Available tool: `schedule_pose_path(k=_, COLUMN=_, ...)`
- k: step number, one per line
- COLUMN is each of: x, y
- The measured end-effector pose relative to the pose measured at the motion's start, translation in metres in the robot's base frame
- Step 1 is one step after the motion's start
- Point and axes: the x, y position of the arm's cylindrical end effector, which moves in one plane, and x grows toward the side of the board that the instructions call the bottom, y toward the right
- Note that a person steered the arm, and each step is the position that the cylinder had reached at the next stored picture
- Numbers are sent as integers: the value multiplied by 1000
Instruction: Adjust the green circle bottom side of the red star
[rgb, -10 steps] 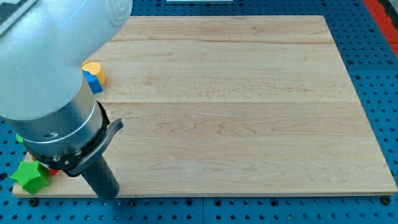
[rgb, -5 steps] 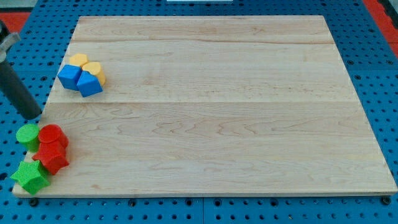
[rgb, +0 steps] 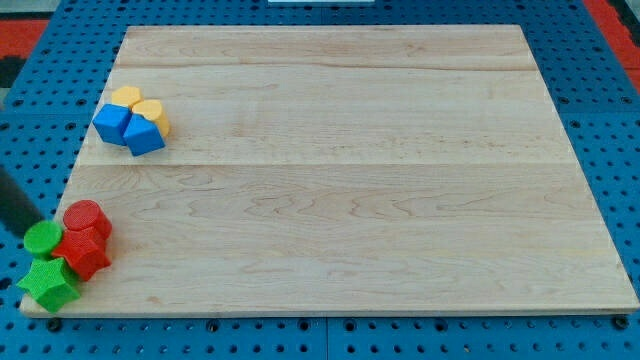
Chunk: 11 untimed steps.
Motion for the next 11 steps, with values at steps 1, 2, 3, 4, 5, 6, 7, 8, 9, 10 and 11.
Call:
schedule_pose_path(k=1, x=24, y=-1)
schedule_pose_path(k=2, x=24, y=0)
schedule_pose_path(k=3, x=26, y=-1)
schedule_pose_path(k=4, x=59, y=0)
schedule_pose_path(k=5, x=66, y=3)
schedule_pose_path(k=6, x=65, y=15)
schedule_pose_path(k=7, x=65, y=26)
schedule_pose_path(k=8, x=67, y=32)
schedule_pose_path(k=9, x=66, y=35)
schedule_pose_path(k=10, x=66, y=43)
schedule_pose_path(k=11, x=66, y=46)
